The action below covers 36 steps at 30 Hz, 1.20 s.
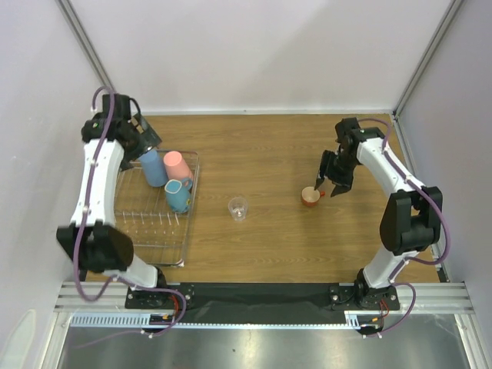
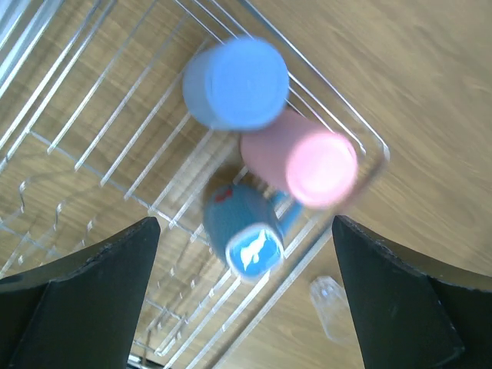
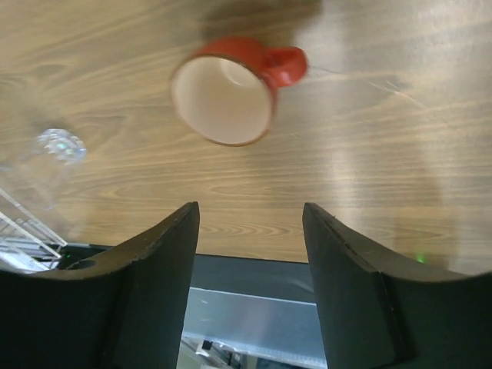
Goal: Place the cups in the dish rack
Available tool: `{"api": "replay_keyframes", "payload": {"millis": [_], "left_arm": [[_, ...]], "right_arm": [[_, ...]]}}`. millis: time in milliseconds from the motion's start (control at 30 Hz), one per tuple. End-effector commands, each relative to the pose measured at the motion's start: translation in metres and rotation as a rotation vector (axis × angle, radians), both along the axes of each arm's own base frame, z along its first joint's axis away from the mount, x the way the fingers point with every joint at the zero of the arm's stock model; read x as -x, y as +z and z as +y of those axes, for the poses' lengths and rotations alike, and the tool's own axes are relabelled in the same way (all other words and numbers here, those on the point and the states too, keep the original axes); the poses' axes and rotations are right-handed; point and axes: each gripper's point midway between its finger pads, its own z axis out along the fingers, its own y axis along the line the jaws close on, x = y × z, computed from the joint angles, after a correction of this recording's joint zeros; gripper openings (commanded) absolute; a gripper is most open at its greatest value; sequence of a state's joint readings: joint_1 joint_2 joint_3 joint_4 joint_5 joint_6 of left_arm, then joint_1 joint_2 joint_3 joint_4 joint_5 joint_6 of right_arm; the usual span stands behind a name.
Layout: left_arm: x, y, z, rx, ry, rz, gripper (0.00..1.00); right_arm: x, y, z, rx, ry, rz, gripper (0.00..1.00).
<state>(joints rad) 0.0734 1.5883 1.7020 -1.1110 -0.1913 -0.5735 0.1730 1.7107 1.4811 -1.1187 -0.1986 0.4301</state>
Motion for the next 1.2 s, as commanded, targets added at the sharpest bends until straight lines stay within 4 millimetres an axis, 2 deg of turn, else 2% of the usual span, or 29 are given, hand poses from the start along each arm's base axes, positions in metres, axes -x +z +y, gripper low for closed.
{"api": "replay_keyframes", "payload": {"millis": [0,33,67,100,133,167,200,233,300,367,400,500,600,633,700,733,800,867,900,933,967,1033,1067,1100,1167], "left_arm": [[0.02,0.037,-0.027,0.11,-0.028,-0.159,1.0],[0.025,0.034,-0.038,0.135,-0.053,-0.157,1.0],[0.033,0.044,-0.051,0.174,-0.087,-0.194,1.0],[0.035,0.045,-0.059,0.192,-0.107,-0.208,1.0],[0.042,0.043,-0.084,0.229,-0.18,-0.204,1.0],[0.042,0.047,-0.096,0.257,-0.209,-0.234,1.0],[0.05,0.057,-0.114,0.313,-0.273,-0.271,0.99],[0.056,0.055,-0.13,0.343,-0.321,-0.27,1.0],[0.065,0.069,-0.154,0.416,-0.412,-0.331,1.0],[0.07,0.081,-0.167,0.458,-0.477,-0.382,0.99],[0.075,0.095,-0.176,0.492,-0.534,-0.432,1.0],[0.086,0.118,-0.192,0.535,-0.644,-0.502,1.0],[0.093,0.134,-0.203,0.568,-0.721,-0.547,1.0],[0.1,0.138,-0.211,0.599,-0.765,-0.55,1.0],[0.105,0.149,-0.22,0.632,-0.819,-0.587,1.0],[0.114,0.149,-0.23,0.678,-0.871,-0.577,1.0],[0.122,0.158,-0.241,0.719,-0.93,-0.616,1.0],[0.131,0.164,-0.248,0.748,-0.982,-0.636,1.0],[0.131,0.17,-0.252,0.756,-1.009,-0.666,1.0],[0.135,0.171,-0.257,0.777,-1.029,-0.666,1.0],[0.141,0.175,-0.261,0.8,-1.067,-0.671,1.0],[0.144,0.184,-0.271,0.846,-1.117,-0.704,1.0],[0.146,0.188,-0.273,0.864,-1.131,-0.71,1.0],[0.146,0.19,-0.279,0.884,-1.155,-0.715,1.0],[0.144,0.191,-0.284,0.94,-1.144,-0.682,1.0]], "right_arm": [[-0.011,-0.004,-0.005,0.03,-0.027,-0.089,0.63],[-0.014,-0.008,-0.005,0.025,-0.033,-0.098,0.62],[-0.011,-0.015,-0.004,0.02,-0.036,-0.081,0.63],[-0.01,-0.021,-0.002,0.01,-0.032,-0.062,0.63],[-0.012,-0.025,0.001,0.0,-0.033,-0.064,0.62],[-0.008,-0.032,0.003,-0.01,-0.039,-0.045,0.63],[-0.008,-0.036,0.005,-0.025,-0.042,-0.039,0.63],[-0.012,-0.038,0.007,-0.033,-0.043,-0.055,0.63],[-0.012,-0.048,0.009,-0.035,-0.051,-0.043,0.62],[-0.011,-0.056,0.011,-0.035,-0.049,-0.029,0.62],[-0.01,-0.061,0.012,-0.034,-0.052,-0.019,0.62],[-0.018,-0.073,0.016,-0.022,-0.048,-0.026,0.61],[-0.019,-0.086,0.022,-0.018,-0.033,-0.005,0.46],[-0.019,-0.088,0.023,-0.02,-0.029,-0.005,0.35],[-0.017,-0.09,0.026,-0.015,-0.018,0.002,0.22],[-0.014,-0.087,0.027,-0.015,-0.01,0.001,0.13],[-0.014,-0.069,0.027,-0.013,0.002,-0.042,0.03],[-0.016,-0.045,0.035,-0.061,0.026,-0.084,0.0],[-0.017,-0.021,0.04,-0.103,0.042,-0.14,0.0],[-0.016,-0.006,0.046,-0.145,0.065,-0.167,0.0],[-0.014,0.021,0.062,-0.245,0.117,-0.21,0.0],[-0.01,0.069,0.077,-0.364,0.18,-0.326,0.0],[-0.001,0.091,0.091,-0.466,0.229,-0.35,0.0],[0.002,0.121,0.095,-0.521,0.264,-0.444,0.0],[0.016,0.154,0.108,-0.644,0.327,-0.515,0.0]]}}
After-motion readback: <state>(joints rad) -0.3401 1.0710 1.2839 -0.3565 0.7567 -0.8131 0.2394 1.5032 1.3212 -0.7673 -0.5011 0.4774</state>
